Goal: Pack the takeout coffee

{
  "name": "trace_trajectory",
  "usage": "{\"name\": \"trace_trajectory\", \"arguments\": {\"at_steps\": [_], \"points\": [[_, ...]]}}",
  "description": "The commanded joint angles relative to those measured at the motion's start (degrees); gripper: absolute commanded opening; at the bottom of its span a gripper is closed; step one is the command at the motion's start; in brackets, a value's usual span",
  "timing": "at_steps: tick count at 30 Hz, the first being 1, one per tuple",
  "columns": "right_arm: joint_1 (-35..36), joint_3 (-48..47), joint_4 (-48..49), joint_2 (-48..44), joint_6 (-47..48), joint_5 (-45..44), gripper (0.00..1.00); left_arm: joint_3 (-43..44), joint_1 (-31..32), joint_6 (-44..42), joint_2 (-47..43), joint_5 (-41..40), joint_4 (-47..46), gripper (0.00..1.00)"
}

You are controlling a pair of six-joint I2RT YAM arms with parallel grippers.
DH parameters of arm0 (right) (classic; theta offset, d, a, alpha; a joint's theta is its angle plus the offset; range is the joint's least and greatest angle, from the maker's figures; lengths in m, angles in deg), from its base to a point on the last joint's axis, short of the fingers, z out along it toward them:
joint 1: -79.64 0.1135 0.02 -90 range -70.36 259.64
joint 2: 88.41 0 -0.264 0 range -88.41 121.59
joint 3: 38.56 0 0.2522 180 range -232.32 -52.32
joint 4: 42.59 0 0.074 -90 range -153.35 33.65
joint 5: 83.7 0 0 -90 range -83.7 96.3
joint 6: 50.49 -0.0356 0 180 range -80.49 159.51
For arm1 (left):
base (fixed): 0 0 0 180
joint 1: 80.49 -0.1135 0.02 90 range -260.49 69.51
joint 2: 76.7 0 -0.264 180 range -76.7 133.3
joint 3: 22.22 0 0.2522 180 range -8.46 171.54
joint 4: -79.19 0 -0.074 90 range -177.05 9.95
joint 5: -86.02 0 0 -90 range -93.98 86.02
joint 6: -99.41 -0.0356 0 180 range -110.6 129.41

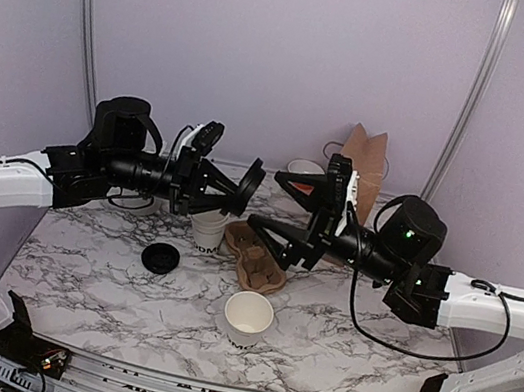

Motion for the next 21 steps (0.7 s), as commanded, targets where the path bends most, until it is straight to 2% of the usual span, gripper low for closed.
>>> {"name": "trace_trajectory", "arguments": {"at_steps": [1, 21], "points": [[0.38, -1.88, 4.40, 0.64, -0.06, -0.71, 0.96, 2.11, 0.93, 1.26, 0.91, 1.06, -3.65, 0.14], [0.40, -4.02, 6.48, 4.22, -1.08, 1.78, 0.93, 2.72, 2.83, 2.70, 1.89, 0.66, -5.23, 0.14]]}}
